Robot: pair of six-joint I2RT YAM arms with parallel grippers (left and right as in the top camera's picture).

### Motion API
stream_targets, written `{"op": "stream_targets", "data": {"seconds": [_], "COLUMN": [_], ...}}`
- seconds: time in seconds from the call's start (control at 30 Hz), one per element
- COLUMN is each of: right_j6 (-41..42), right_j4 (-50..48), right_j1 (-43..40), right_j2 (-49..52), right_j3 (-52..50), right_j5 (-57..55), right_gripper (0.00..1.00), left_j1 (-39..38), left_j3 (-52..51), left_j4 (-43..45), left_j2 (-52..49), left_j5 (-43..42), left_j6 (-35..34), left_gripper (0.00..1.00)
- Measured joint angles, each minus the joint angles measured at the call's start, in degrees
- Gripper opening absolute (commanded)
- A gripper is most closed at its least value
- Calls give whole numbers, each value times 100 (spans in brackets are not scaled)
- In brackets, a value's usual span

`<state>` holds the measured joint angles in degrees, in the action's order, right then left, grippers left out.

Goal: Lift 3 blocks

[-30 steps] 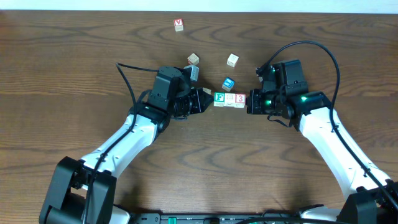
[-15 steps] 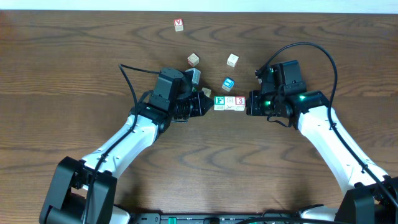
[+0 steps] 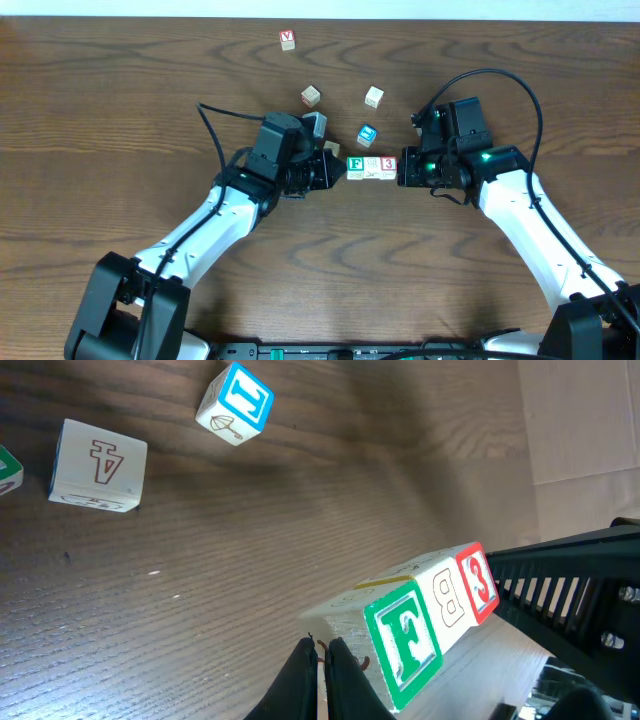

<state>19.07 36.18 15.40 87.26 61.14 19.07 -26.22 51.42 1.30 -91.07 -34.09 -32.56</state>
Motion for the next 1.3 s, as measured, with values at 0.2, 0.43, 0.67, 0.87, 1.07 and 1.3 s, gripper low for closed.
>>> {"op": "stream_targets", "data": {"seconds": [0.2,0.43,0.67,0.87,1.07,1.3], "right_j6": [-2,-2,-2,0,0,-2], "right_j4": [4,4,9,17,2,2], "right_j1": [0,61,114,129,129,131], "right_j2": [0,0,68,245,275,275], "right_j3": [0,0,0,0,0,0], "right_j5": [-9,-31,-92,-114,-114,-107], "right_gripper": [1,1,1,1,1,1], "left_j1": [-11,-26,-26,-26,-26,-28], "left_j3": [0,0,0,0,0,0], "left_j4": [-17,-188,-203,-203,-205,-271], "left_j2": [0,0,0,0,0,0], "left_j5": [22,125,175,168,166,166], "left_j6": [2,76,109,109,109,118], "left_gripper": [7,7,7,7,7,7]}}
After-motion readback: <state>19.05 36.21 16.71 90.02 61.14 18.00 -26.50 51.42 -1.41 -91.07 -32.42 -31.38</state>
